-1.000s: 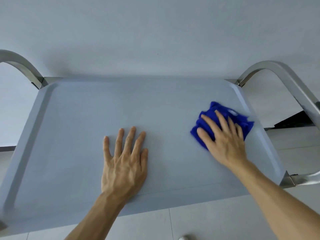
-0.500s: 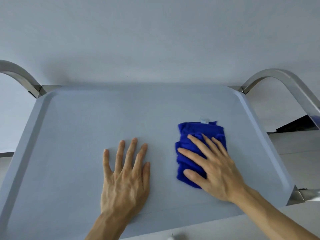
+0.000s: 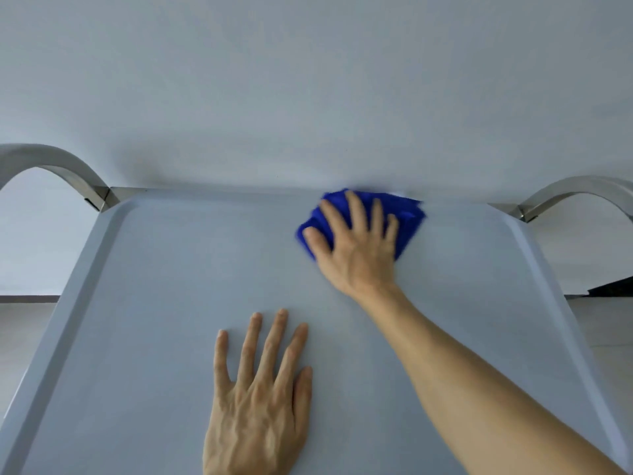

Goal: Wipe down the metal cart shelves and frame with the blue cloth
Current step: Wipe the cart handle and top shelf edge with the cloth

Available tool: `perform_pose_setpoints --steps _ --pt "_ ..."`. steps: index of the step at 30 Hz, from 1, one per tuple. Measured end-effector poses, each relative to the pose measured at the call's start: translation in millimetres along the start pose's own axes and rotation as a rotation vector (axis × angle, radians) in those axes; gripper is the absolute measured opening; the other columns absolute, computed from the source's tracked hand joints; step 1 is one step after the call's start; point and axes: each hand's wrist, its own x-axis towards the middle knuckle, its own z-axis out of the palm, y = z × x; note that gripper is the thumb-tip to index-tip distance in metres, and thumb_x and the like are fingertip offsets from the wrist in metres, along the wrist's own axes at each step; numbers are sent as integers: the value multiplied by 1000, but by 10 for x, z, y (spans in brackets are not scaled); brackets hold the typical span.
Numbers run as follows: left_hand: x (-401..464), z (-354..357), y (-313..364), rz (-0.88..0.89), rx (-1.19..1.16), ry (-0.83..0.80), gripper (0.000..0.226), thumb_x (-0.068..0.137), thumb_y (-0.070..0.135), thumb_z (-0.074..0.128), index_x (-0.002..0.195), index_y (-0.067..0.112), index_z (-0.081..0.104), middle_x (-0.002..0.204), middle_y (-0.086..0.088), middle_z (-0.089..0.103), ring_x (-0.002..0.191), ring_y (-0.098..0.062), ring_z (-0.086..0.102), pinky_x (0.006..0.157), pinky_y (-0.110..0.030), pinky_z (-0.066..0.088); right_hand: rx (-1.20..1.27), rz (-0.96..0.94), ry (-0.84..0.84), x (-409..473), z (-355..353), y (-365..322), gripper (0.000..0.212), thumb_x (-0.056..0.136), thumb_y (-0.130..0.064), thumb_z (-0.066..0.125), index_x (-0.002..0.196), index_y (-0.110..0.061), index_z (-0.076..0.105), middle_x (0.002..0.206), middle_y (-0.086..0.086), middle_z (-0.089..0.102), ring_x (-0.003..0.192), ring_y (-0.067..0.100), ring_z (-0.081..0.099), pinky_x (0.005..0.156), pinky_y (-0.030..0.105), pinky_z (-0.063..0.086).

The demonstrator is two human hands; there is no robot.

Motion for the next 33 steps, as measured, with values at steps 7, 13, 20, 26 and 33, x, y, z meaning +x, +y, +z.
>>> perform_pose_setpoints --steps 7,13,20,26,33 --pt "-23 1 -35 3 6 -48 49 97 39 35 140 24 54 152 -3 44 142 -27 37 113 -62 25 85 -443 -26 -225 -45 -136 58 87 -74 41 132 -41 57 148 -8 47 134 30 41 110 50 26" --pt "52 -137 3 -7 -97 -97 48 93 38 42 135 23 60 147 -2 50 139 -29 42 110 -61 27 26 -399 -6 -201 -67 148 67 86 -78 36 142 -43 47 152 -6 44 136 31 41 110 51 28" --pt "93 -433 -521 -164 -590 -42 36 93 33 45 123 23 62 140 9 52 133 -3 45 115 -40 28 -15 -268 -70 -219 -64 102 71 87 -77 25 147 -43 37 161 -3 30 143 37 32 115 59 20" --pt "12 -532 -1469 -313 -150 -115 48 92 41 37 131 20 55 144 0 50 138 -23 41 117 -54 21 -4 -204 -41 -218 -61 32 67 88 -73 27 145 -41 40 158 -5 33 142 33 33 114 57 23" --pt "-34 -469 -1508 -299 -129 -128 47 97 41 32 131 19 55 147 0 49 145 -19 33 121 -51 11 -25 28 -72 -39 73 -551 71 90 -74 22 151 -38 29 163 2 22 145 44 21 114 67 16"
